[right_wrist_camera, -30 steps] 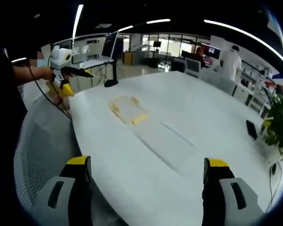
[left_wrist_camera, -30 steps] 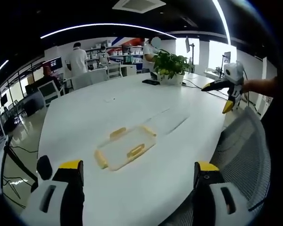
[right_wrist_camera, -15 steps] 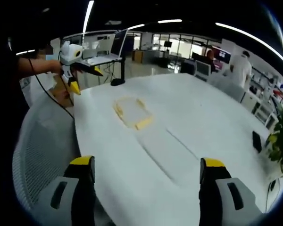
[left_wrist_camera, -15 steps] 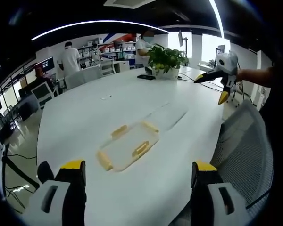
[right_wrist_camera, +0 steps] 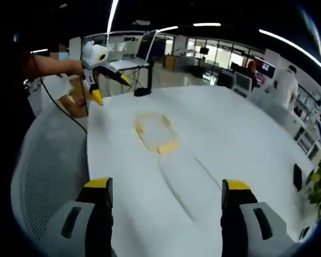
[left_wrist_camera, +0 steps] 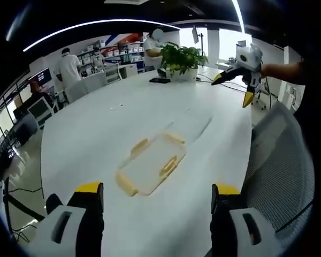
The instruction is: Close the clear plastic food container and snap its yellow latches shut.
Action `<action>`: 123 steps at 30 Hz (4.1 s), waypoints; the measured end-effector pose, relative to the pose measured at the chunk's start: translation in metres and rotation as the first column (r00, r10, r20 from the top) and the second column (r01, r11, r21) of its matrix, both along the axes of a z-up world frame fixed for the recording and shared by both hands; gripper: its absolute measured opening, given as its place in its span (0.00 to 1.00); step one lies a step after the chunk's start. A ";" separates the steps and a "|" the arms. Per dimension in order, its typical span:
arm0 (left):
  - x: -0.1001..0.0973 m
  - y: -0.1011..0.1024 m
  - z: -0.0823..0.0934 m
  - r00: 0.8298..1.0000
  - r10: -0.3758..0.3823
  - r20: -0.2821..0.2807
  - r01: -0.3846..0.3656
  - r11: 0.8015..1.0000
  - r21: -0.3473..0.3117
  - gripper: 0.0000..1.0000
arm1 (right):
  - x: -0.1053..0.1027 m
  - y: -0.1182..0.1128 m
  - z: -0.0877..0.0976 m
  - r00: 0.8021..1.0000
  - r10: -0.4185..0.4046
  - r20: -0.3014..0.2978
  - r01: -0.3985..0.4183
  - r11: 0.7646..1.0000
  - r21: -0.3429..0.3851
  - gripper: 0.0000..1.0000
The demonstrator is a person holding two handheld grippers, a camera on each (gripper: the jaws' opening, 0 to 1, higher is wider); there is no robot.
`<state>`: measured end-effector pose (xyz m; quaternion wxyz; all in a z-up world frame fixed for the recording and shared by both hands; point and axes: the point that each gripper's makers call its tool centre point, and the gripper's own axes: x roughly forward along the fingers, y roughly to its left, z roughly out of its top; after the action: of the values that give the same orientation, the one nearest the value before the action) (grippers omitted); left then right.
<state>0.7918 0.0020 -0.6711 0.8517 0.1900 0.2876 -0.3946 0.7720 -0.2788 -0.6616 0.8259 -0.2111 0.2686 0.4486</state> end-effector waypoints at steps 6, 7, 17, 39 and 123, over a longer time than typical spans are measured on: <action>0.008 0.004 -0.007 0.999 -0.045 -0.004 0.045 0.998 0.039 0.74 | 0.009 0.013 0.000 0.998 0.060 0.000 -0.060 0.998 -0.018 0.77; 0.009 0.005 -0.008 0.999 -0.051 -0.005 0.051 0.998 0.046 0.72 | 0.010 0.016 0.001 0.997 0.071 -0.003 -0.071 0.997 -0.021 0.77; 0.024 0.011 -0.021 0.994 -0.104 -0.032 0.107 0.991 0.087 0.65 | 0.022 0.036 -0.005 0.990 0.136 -0.023 -0.137 0.989 -0.057 0.70; 0.062 0.013 -0.053 0.966 -0.233 -0.111 0.249 0.954 0.166 0.52 | 0.066 0.083 -0.026 0.968 0.238 -0.075 -0.245 0.965 -0.095 0.60; 0.095 0.000 -0.114 0.788 -0.537 -0.303 0.611 0.741 0.279 0.33 | 0.099 0.124 -0.132 0.878 0.367 -0.308 -0.464 0.814 -0.351 0.37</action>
<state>0.8870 0.0020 -0.7854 0.6034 0.3819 0.3673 -0.5959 0.8714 -0.1547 -0.7936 0.6069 -0.3827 0.3967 0.5725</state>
